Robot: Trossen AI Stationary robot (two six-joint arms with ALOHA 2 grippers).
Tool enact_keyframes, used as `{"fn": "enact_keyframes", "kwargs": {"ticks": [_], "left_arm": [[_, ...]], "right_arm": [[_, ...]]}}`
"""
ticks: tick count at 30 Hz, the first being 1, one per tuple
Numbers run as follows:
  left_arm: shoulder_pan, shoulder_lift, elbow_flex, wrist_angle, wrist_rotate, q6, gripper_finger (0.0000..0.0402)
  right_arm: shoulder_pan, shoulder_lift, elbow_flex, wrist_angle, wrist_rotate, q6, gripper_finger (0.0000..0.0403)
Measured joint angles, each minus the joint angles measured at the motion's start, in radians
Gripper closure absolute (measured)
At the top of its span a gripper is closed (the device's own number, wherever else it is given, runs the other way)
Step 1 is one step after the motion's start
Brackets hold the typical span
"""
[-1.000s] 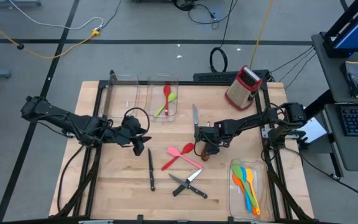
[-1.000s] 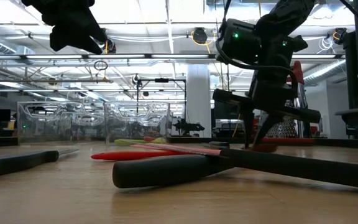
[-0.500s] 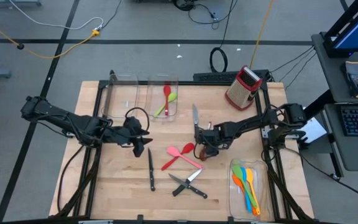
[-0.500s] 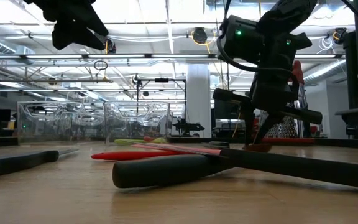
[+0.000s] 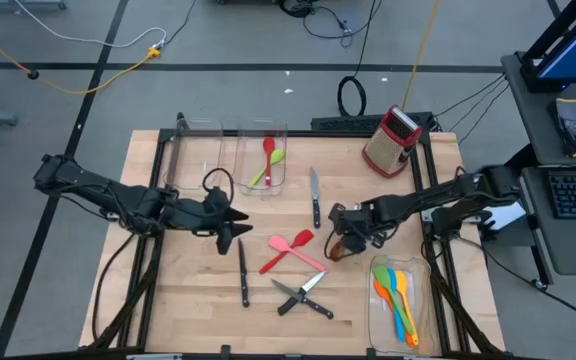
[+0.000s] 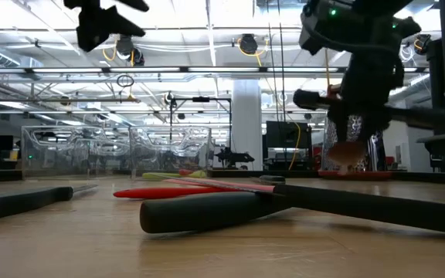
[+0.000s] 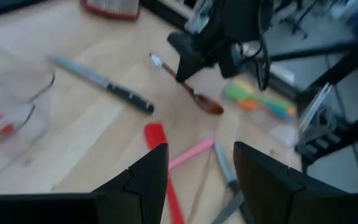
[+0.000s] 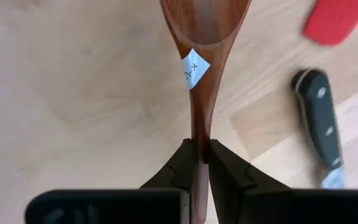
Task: Pick & Place Kitchen Items
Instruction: Put the brown serving spoon into the top right transparent bin
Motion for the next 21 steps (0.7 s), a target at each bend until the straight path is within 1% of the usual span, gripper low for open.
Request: {"fn": "enact_keyframes", "kwargs": {"ticks": [6,10,13,17,21], "left_arm": [[0.001,0.0,0.0,0.14,-0.075,0.035,0.0215],[0.005,0.0,0.0,0.184,-0.086,0.079,0.0215],[0.01,0.0,0.0,0.183,-0.094,0.101,0.0215],[0.022,0.001,0.0,0.187,-0.1,0.106,0.0215],[0.04,0.03,0.0,0.216,-0.094,0.087,0.0215]], "right_arm": [[-0.003,-0.097,0.004,0.035,-0.086,0.267,0.0384],[-0.003,-0.177,0.004,0.138,-0.182,0.454,0.0385],[-0.004,-0.24,0.005,0.265,-0.237,0.593,0.0385],[-0.018,-0.305,0.006,0.501,-0.344,0.803,0.0385],[-0.038,-0.322,0.007,0.766,-0.448,1.006,0.0385]]}}
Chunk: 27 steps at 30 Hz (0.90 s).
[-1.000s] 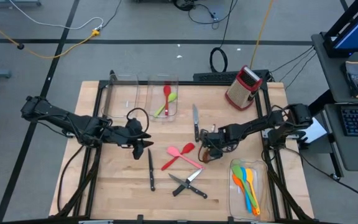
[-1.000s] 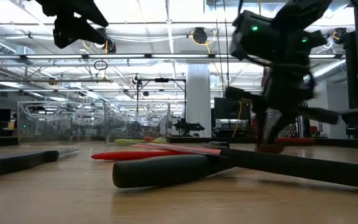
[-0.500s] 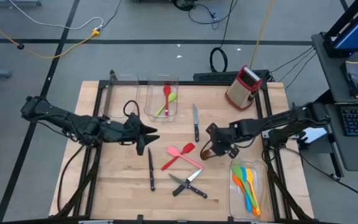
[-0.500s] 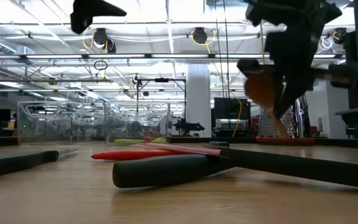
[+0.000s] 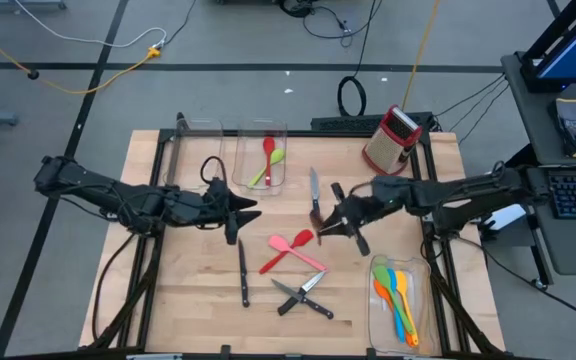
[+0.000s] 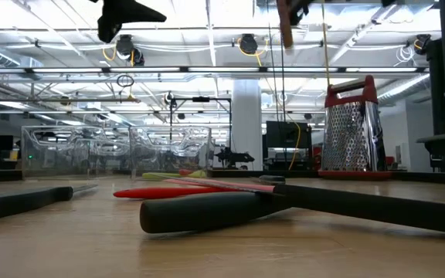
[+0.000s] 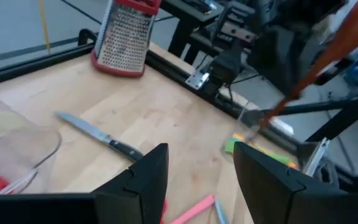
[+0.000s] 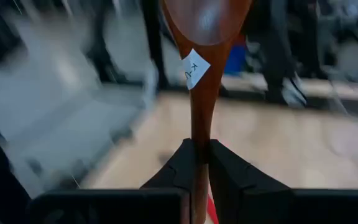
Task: Pick & Place Kitchen Items
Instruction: Put the brown serving spoon into the top right transparent bin
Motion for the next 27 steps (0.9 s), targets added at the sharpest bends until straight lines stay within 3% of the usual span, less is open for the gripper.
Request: {"fn": "enact_keyframes", "kwargs": {"ticks": [5,9,21,27], "left_arm": [[0.021,0.081,0.0,0.151,0.052,0.005,0.0215],[0.033,0.165,0.0,0.325,0.109,0.055,0.0215],[0.052,0.376,0.004,0.708,0.315,0.026,0.0215],[0.052,0.416,0.005,0.83,0.386,-0.009,0.0215]], "right_arm": [[-0.011,0.022,0.001,0.25,-0.081,0.205,0.0385],[-0.017,0.059,0.0,0.342,-0.142,0.354,0.0385],[-0.023,0.142,0.0,0.395,-0.155,0.531,0.0385],[-0.037,0.149,0.0,0.397,-0.151,0.561,0.0385]]}}
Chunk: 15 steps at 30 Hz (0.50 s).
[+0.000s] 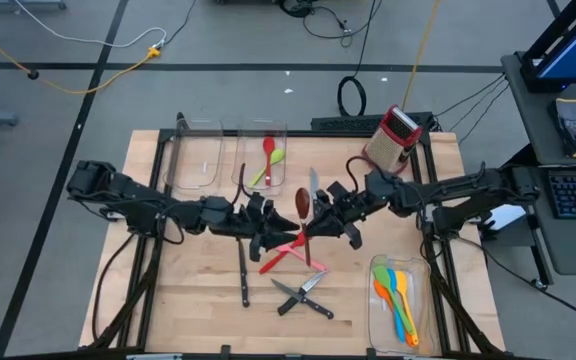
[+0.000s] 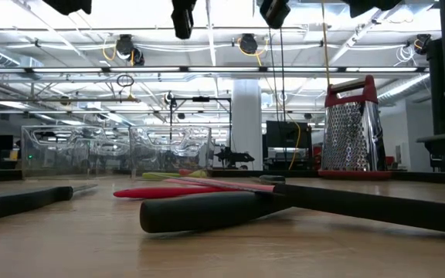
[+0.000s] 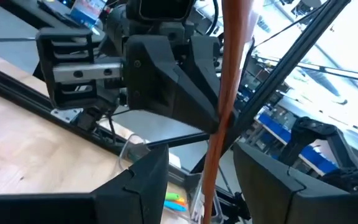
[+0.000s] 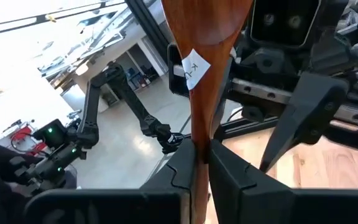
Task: Pick & Place Kitchen Items
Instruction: Put the brown serving spoon into the top right transparent bin
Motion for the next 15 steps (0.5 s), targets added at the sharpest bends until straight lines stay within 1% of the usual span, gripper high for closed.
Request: {"fn": "enact_keyframes", "kwargs": {"ticks": [7,10,12,15], "left_arm": [[-0.002,0.001,0.0,0.006,-0.018,-0.014,0.0215],[-0.002,0.001,0.0,0.006,-0.022,-0.018,0.0215],[-0.004,0.001,0.001,0.006,-0.022,-0.018,0.0215],[-0.008,0.001,0.022,-0.005,-0.015,-0.003,0.0215]], "right_arm": [[-0.006,0.0,0.0,0.044,0.006,0.019,0.0385],[-0.005,0.014,0.0,0.058,0.047,0.02,0.0385],[-0.006,0.025,0.0,0.063,0.053,0.029,0.0385],[-0.006,0.056,0.0,0.15,0.056,0.062,0.0385]]}}
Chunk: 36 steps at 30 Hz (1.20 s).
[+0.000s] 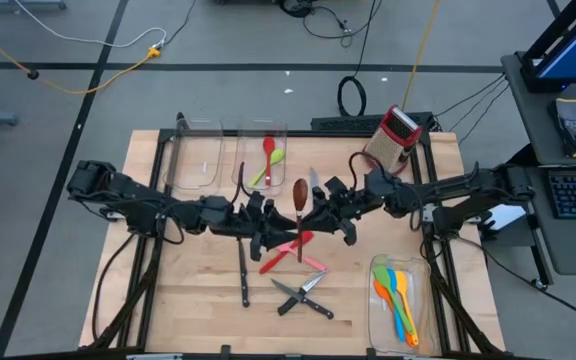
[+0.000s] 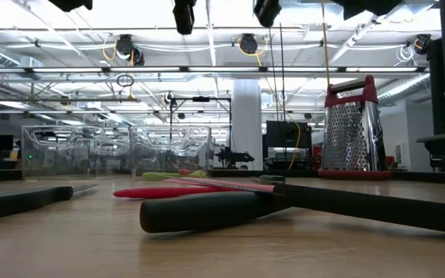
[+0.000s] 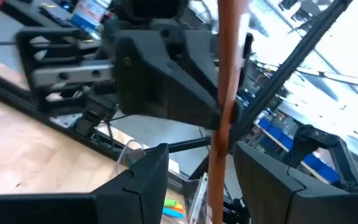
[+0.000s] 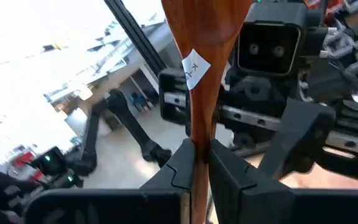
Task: Pick & Place Kitchen Items
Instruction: Put the brown serving spoon into the top right transparent bin
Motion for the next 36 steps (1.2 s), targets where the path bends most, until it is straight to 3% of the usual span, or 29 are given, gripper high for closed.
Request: {"fn": "enact_keyframes", "kwargs": {"ticks": [14,19,24,28,36], "left_arm": [[0.0,0.001,0.032,-0.139,0.028,0.009,0.0221],[0.003,0.0,0.032,-0.136,0.069,0.011,0.0276],[0.017,0.0,0.031,-0.138,0.095,0.031,0.0376],[0.034,0.0,0.031,-0.14,0.121,0.012,0.0376],[0.057,0.0,0.031,-0.21,0.123,-0.002,0.039]], "right_arm": [[-0.025,0.089,0.0,0.133,0.0,0.071,0.0385],[-0.038,0.088,0.0,0.133,0.0,0.07,0.0385],[-0.038,0.087,0.0,0.138,0.0,0.062,0.0385],[-0.038,0.087,0.0,0.136,0.0,0.052,0.0375],[-0.04,0.087,0.0,0.072,0.0,0.059,0.0319]]}}
